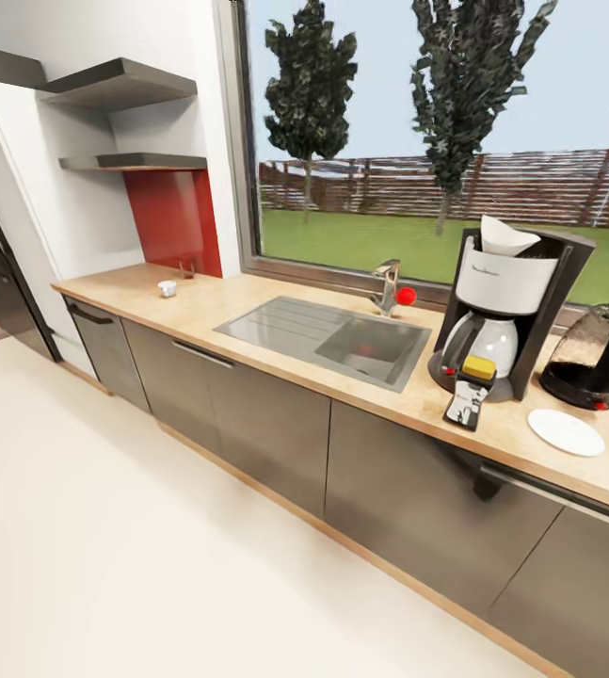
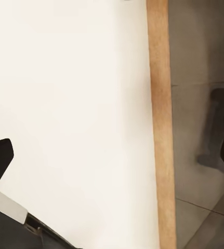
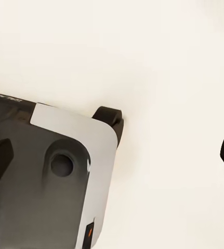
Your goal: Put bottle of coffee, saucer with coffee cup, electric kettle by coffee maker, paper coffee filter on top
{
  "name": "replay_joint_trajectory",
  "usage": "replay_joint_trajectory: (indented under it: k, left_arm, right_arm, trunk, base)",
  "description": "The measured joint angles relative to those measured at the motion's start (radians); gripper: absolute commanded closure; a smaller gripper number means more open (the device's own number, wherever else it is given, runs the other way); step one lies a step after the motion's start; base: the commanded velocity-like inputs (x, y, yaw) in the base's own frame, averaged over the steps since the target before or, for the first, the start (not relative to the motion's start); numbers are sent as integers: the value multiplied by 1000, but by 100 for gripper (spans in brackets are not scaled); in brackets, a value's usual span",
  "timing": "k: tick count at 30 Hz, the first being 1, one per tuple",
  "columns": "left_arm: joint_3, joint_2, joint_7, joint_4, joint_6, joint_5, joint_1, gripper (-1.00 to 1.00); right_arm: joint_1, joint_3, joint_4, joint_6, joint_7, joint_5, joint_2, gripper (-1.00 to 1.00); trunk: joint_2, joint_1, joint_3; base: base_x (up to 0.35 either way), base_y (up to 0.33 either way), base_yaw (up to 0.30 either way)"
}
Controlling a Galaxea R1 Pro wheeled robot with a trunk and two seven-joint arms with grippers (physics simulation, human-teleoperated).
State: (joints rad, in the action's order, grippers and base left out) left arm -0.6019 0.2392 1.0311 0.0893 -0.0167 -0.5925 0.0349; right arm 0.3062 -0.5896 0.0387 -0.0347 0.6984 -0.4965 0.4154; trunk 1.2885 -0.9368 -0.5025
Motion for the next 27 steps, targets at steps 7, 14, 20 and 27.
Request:
replay_joint_trajectory:
  k: [7, 14, 20, 27]
  left_arm:
    - [0, 0, 0, 0, 0, 0, 0, -100]
    - [1, 0, 0, 0, 1, 0, 0, -100]
    - [0, 0, 0, 0, 1, 0, 0, -100]
    - [0, 0, 0, 0, 1, 0, 0, -100]
  right_arm:
    - [0, 0, 0, 0, 0, 0, 0, -100]
    - [0, 0, 0, -1, 0, 0, 0, -100]
    - [0, 0, 0, -1, -1, 0, -1, -100]
    - [0, 0, 1, -1, -6, 0, -1, -100]
  trunk:
    - [0, 0, 10]
    - [0, 0, 13]
    - [0, 0, 14]
    - [0, 0, 14]
  base:
    - [0, 0, 0]
    - [146, 38, 22]
    - [171, 42, 211]
    - [17, 4, 267]
